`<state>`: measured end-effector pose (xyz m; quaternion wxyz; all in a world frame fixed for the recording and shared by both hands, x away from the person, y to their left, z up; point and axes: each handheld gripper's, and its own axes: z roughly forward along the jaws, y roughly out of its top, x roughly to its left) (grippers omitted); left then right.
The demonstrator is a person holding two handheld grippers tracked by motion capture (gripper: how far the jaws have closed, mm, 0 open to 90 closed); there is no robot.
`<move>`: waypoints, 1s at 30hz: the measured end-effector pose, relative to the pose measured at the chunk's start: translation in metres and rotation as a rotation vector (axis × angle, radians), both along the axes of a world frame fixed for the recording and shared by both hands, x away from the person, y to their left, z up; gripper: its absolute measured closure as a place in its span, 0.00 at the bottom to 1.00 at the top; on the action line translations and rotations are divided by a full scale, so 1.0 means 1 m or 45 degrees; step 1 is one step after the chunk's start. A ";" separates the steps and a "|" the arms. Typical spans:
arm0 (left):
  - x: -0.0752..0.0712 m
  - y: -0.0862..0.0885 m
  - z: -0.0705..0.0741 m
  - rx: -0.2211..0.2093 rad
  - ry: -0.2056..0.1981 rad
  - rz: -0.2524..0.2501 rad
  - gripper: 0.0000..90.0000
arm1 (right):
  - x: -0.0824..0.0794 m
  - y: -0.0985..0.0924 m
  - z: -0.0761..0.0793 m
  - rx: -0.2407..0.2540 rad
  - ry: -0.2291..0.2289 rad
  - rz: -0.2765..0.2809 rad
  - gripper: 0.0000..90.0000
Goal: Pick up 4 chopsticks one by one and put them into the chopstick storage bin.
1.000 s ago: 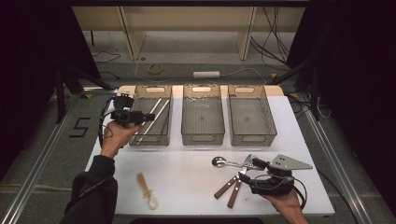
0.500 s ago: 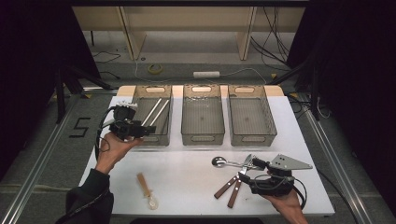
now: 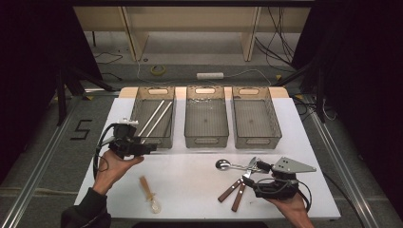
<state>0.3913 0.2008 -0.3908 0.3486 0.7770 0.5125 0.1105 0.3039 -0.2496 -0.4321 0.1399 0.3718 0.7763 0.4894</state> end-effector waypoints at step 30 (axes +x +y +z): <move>-0.050 -0.001 -0.032 0.088 0.130 0.138 0.25 | 0.001 0.002 -0.003 -0.003 0.012 0.011 0.25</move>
